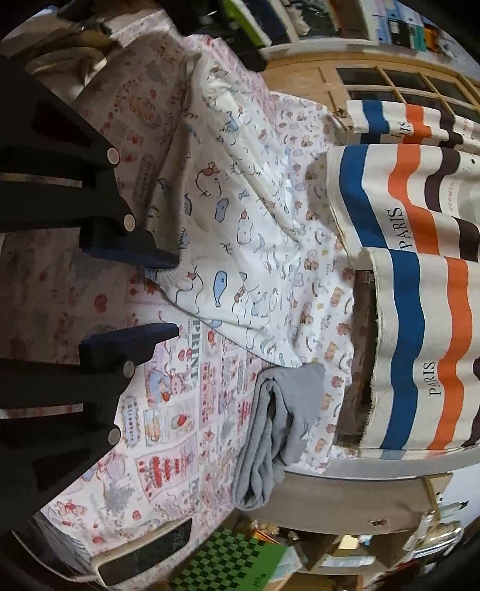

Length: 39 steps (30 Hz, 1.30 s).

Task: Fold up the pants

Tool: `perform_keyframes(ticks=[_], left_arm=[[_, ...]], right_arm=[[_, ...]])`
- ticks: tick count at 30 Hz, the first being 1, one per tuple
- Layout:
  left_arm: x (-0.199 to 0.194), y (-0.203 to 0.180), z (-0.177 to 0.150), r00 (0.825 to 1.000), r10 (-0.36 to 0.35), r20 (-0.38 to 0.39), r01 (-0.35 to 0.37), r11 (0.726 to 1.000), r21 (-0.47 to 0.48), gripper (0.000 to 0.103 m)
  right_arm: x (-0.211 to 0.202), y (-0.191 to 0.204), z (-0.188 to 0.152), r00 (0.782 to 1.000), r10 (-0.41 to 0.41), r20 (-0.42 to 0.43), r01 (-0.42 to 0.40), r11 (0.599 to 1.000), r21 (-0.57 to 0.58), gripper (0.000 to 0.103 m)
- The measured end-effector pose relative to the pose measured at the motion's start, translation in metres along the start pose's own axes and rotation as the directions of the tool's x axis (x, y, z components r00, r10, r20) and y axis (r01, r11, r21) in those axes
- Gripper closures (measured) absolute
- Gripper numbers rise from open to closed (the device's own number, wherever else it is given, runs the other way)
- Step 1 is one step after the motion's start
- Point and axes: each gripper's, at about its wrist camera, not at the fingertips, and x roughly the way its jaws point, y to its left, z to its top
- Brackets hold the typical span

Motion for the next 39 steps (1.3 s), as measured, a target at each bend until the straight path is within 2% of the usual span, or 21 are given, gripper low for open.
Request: perform_keyframes(ticks=[1, 4, 6, 9, 12, 14, 15, 16, 19, 24, 28, 29, 32, 36, 39], left_arm=[[0.000, -0.006, 0.001, 0.999, -0.041, -0.008, 0.041, 0.999, 0.004, 0.015], [0.004, -0.028, 0.004, 0.986, -0.162, -0.046, 0.163, 0.986, 0.017, 0.031], [0.003, -0.044, 0.006, 0.971, -0.232, -0.056, 0.234, 0.972, 0.036, 0.043], [0.003, -0.069, 0.009, 0.953, -0.299, -0.057, 0.303, 0.950, 0.083, 0.049], [0.006, -0.091, 0.011, 0.923, -0.372, -0.096, 0.381, 0.918, 0.108, 0.056], [0.010, -0.102, 0.013, 0.888, -0.439, -0.134, 0.452, 0.888, 0.088, 0.057], [0.010, -0.106, 0.014, 0.877, -0.459, -0.140, 0.473, 0.878, 0.080, 0.057], [0.011, -0.112, 0.016, 0.884, -0.447, -0.140, 0.461, 0.883, 0.093, 0.058], [0.014, -0.129, 0.016, 0.918, -0.378, -0.119, 0.393, 0.905, 0.165, 0.057], [0.034, -0.148, 0.007, 0.923, -0.330, -0.196, 0.370, 0.903, 0.219, 0.057], [0.046, -0.148, 0.003, 0.923, -0.310, -0.230, 0.353, 0.919, 0.177, 0.059], [0.046, -0.148, 0.003, 0.927, -0.304, -0.222, 0.344, 0.923, 0.171, 0.064], [0.046, -0.147, 0.002, 0.937, -0.282, -0.204, 0.316, 0.936, 0.156, 0.092], [0.040, -0.137, 0.006, 0.950, -0.273, -0.154, 0.291, 0.951, 0.109, 0.094], [0.032, -0.123, 0.013, 0.966, -0.241, -0.093, 0.247, 0.967, 0.064, 0.094]], right_arm=[[-0.004, -0.003, 0.000, 1.000, 0.017, 0.013, -0.018, 1.000, 0.013, 0.071], [-0.016, -0.011, 0.001, 0.998, 0.036, 0.053, -0.039, 0.998, 0.040, 0.071], [-0.025, -0.020, 0.003, 0.997, 0.015, 0.081, -0.020, 0.998, 0.067, 0.071], [-0.032, -0.037, 0.006, 0.994, -0.034, 0.099, 0.024, 0.994, 0.103, 0.071], [-0.036, -0.055, 0.009, 0.991, -0.077, 0.106, 0.062, 0.988, 0.140, 0.071], [-0.036, -0.066, 0.011, 0.991, -0.087, 0.102, 0.070, 0.985, 0.159, 0.071], [-0.036, -0.070, 0.011, 0.991, -0.092, 0.099, 0.075, 0.984, 0.164, 0.071], [-0.036, -0.074, 0.012, 0.990, -0.100, 0.099, 0.082, 0.982, 0.167, 0.071], [-0.038, -0.081, 0.012, 0.989, -0.109, 0.104, 0.090, 0.981, 0.170, 0.071], [-0.038, -0.095, 0.010, 0.986, -0.128, 0.105, 0.107, 0.977, 0.185, 0.071], [-0.034, -0.106, 0.009, 0.986, -0.135, 0.100, 0.112, 0.972, 0.207, 0.071], [-0.033, -0.108, 0.010, 0.986, -0.130, 0.102, 0.106, 0.971, 0.214, 0.071], [-0.031, -0.113, 0.016, 0.986, -0.120, 0.115, 0.091, 0.969, 0.230, 0.071], [-0.026, -0.116, 0.028, 0.988, -0.083, 0.131, 0.052, 0.972, 0.227, 0.071], [-0.016, -0.118, 0.042, 0.992, -0.011, 0.127, -0.017, 0.976, 0.215, 0.071]])
